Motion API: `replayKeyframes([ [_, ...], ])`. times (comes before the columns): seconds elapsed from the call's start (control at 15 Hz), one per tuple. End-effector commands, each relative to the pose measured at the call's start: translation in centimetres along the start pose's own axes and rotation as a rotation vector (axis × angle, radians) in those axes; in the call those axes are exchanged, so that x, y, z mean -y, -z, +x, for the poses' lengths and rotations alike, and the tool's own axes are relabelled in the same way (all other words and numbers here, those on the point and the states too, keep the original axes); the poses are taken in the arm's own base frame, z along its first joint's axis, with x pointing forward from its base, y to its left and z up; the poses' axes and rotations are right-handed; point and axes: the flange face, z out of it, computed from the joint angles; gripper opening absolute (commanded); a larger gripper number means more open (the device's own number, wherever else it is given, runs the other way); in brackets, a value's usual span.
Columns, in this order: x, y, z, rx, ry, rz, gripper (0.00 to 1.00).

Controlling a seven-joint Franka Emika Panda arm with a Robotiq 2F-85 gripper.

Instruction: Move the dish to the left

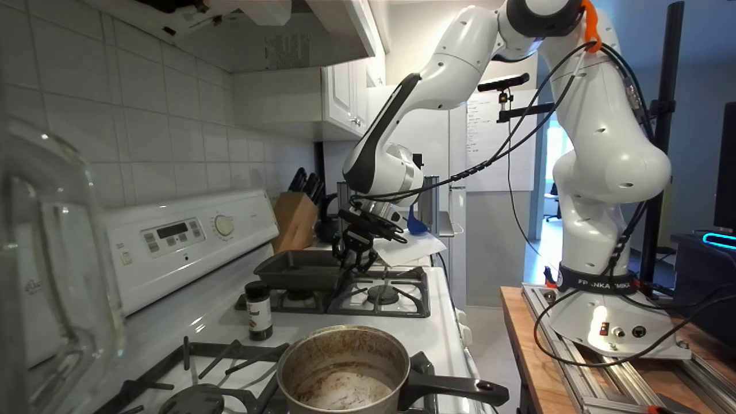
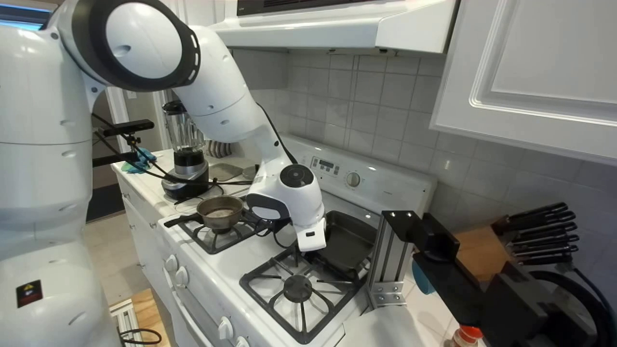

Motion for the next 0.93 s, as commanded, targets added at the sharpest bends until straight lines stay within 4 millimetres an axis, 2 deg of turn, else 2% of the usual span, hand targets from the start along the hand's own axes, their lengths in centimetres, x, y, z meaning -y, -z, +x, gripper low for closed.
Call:
replayKeyframes([
  [0.0,0.6,-0.5,-0.5,-0.024,-0.015,0.003,0.02],
  [0.87,1.7,-1.1,-0.2,-0.032,-0.030,0.002,0.02],
])
